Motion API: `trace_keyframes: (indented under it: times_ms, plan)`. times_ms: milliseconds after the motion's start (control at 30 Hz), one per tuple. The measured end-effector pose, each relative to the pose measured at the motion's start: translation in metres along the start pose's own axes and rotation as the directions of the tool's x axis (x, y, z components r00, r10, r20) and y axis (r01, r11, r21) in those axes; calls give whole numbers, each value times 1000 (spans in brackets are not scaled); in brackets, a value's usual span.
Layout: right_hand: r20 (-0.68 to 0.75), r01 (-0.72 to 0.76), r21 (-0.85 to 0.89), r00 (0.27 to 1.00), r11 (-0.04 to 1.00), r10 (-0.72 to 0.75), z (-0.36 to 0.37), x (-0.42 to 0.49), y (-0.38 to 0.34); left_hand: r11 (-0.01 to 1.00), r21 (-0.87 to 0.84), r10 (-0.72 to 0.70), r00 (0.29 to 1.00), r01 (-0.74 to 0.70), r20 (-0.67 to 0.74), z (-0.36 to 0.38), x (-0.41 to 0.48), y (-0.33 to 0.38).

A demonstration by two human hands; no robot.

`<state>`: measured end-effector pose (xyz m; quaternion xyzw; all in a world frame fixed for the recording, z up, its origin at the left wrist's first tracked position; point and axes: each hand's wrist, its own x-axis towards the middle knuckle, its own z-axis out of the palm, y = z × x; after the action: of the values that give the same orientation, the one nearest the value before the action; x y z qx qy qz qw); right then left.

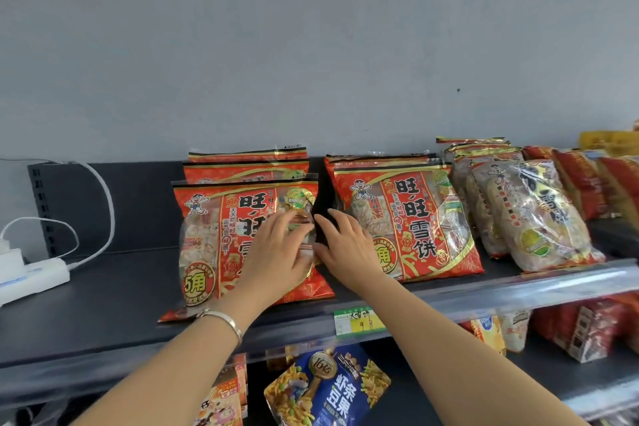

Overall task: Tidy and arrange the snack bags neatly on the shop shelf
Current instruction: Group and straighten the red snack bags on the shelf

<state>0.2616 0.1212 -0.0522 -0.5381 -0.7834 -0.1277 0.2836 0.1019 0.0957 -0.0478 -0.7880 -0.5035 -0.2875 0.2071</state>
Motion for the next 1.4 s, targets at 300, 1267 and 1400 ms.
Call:
trace_keyframes:
  times_ms: [300,1267,1400]
  plan:
    - [-58,-323,-64,946,944,320,-20,-42,73,931,-360,-14,991,62,135,51,20,86]
    - [92,-507,-6,858,862,505,-13,-76,173,915,-78,-381,912,395,151,95,25,140]
    - [71,-460,-2,886,888,459,-12,-80,174,923,-49,-377,922,382,93,93,23,141]
